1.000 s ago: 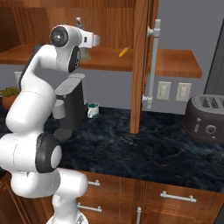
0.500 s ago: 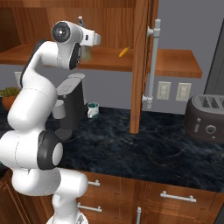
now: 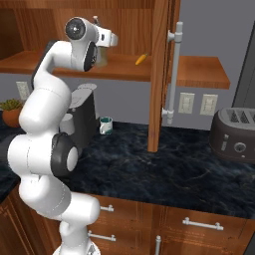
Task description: Pick the oil and vinegar bottle and condiment bottle from the counter and place them in the cabinet.
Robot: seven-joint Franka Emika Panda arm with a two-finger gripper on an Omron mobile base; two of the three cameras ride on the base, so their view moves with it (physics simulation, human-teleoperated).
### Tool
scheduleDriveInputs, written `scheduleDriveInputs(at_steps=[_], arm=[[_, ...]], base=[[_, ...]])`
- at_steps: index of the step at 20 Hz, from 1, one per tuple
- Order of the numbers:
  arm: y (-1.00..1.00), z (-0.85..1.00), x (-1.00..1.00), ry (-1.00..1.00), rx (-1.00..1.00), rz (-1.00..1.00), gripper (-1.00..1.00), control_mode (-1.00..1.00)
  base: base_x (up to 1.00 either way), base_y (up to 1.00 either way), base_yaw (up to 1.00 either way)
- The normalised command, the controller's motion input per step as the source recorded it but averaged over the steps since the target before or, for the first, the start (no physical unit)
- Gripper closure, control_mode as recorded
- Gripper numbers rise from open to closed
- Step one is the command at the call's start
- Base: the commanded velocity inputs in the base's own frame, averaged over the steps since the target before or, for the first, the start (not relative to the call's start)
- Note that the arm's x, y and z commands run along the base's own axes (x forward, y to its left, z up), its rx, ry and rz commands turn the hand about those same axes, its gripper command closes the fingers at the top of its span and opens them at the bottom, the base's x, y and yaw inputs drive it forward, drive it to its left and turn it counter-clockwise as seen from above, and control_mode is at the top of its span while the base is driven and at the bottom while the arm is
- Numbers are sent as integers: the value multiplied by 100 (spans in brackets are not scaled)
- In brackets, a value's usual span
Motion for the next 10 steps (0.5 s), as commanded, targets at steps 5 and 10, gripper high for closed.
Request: scheduleDriveInputs(at_steps=[5, 10], arm=[[0, 0, 20, 0, -5, 1, 100, -100], [0, 12, -4, 0, -8, 3, 100, -100]], base=[[0, 0, 0], [0, 0, 0]])
